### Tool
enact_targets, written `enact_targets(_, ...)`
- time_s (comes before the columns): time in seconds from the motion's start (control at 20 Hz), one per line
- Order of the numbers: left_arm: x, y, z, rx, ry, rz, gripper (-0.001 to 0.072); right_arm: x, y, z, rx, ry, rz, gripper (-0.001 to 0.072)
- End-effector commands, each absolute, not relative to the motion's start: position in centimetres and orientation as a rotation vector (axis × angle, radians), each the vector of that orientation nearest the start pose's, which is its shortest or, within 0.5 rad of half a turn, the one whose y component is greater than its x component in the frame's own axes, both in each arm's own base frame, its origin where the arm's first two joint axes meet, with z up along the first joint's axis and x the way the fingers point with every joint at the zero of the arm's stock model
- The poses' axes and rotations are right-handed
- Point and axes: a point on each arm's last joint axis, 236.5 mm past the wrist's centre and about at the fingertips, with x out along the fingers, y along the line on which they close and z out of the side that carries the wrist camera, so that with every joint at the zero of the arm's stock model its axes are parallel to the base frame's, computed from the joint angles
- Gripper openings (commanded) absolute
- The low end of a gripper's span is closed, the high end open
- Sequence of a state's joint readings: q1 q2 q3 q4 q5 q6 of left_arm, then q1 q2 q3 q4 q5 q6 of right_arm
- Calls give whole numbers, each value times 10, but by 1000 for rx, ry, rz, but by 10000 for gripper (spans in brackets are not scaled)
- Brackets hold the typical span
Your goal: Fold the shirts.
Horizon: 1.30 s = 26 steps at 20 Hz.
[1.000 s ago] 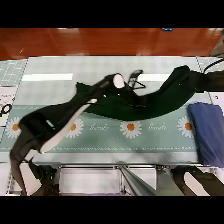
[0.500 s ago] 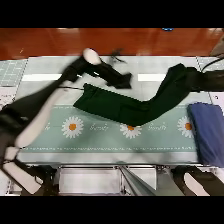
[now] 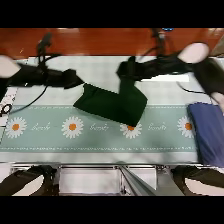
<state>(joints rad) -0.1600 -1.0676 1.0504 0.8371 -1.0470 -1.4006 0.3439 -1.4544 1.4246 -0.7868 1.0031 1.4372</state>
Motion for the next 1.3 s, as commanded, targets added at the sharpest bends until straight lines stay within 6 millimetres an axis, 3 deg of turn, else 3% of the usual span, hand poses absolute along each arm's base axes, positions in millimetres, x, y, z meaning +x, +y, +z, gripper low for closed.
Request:
enact_targets(0.0, 308, -176, 92, -430, 1003, -571, 31, 426, 374, 64, 511, 1133, 842, 18)
enact_targets(0.2, 297, -175, 66, -443, 1065, -556, 31, 430, 422, 31, 568, 1209, 899, 18)
enact_targets(0.45, 311, -171, 69, -455, 1013, -525, 32, 430, 445, -1, 613, 1267, 887, 19)
enact_targets(0.5, 313, -170, 69, -456, 1002, -519, 32, 427, 450, -4, 630, 1279, 894, 98)
enact_targets(0.55, 315, -169, 70, -456, 994, -515, 32, 420, 454, -6, 649, 1304, 911, 375)
enact_targets(0.6, 317, -169, 70, -457, 987, -511, 31, 414, 454, -5, 633, 1321, 934, 415)
enact_targets(0.7, 323, -167, 69, -461, 976, -497, 32, 397, 439, 5, 587, 1389, 981, 415)
enact_targets(0.75, 328, -163, 68, -463, 965, -481, 32, 393, 423, 13, 562, 1421, 991, 415)
enact_targets(0.85, 339, -144, 70, -491, 941, -427, 32, 389, 365, 35, 458, 1475, 968, 415)
enact_targets(0.95, 343, -116, 73, -531, 927, -365, 32, 395, 275, 58, 275, 1484, 784, 415)
enact_targets(1.1, 332, -84, 84, -567, 923, -308, 32, 396, 118, 93, 31, 1395, 333, 414)
enact_targets(1.15, 327, -81, 89, -565, 911, -306, 32, 388, 76, 95, 46, 1356, 203, 415)
enact_targets(1.25, 319, -85, 98, -550, 880, -319, 32, 367, 34, 72, 220, 1262, 56, 415)
